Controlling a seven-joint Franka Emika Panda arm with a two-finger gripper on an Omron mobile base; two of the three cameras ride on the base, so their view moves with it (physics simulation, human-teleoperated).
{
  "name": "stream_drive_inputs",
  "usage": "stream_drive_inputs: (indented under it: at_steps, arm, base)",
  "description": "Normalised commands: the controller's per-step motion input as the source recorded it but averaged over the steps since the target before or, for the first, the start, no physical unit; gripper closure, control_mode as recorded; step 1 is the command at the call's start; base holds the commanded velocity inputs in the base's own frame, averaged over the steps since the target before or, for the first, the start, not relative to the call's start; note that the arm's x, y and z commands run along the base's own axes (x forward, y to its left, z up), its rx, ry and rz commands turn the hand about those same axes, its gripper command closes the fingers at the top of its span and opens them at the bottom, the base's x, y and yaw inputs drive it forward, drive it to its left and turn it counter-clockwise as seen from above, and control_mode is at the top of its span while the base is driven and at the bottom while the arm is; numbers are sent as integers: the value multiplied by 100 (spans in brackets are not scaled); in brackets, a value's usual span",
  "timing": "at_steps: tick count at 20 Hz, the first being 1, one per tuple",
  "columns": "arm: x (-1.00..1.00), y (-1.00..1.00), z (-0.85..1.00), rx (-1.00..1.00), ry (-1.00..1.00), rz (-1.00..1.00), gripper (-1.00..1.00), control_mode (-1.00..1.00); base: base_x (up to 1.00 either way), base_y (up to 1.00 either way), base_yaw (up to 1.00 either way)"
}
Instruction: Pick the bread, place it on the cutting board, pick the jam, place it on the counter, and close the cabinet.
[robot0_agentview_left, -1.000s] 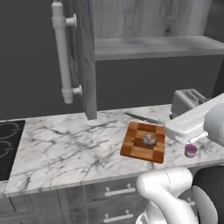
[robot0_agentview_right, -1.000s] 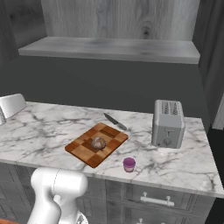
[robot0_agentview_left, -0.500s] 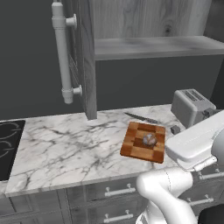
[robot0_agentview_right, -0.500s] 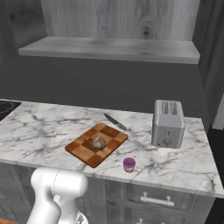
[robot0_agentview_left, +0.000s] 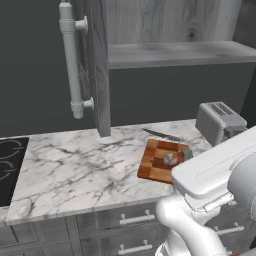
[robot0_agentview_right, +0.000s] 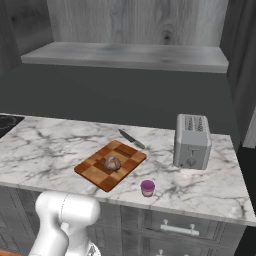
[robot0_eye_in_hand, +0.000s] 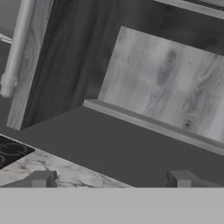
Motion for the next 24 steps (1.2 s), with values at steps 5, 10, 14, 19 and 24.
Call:
stream_drive_inputs:
  at_steps: [5, 10, 14, 19, 24]
  arm:
    - [-11, 25, 5, 0, -1, 0, -100, -100]
    - [-15, 29, 6, 0, -2, 0, -100, -100]
    - [-18, 31, 8, 0, -4, 0, -100, -100]
    - [-16, 27, 16, 0, -6, 0, -100, -100]
    - [-6, 28, 14, 0, -6, 0, -100, -100]
  base:
    - [0, 0, 0]
    - [0, 0, 0]
    - [0, 0, 0]
    - [0, 0, 0]
    - [0, 0, 0]
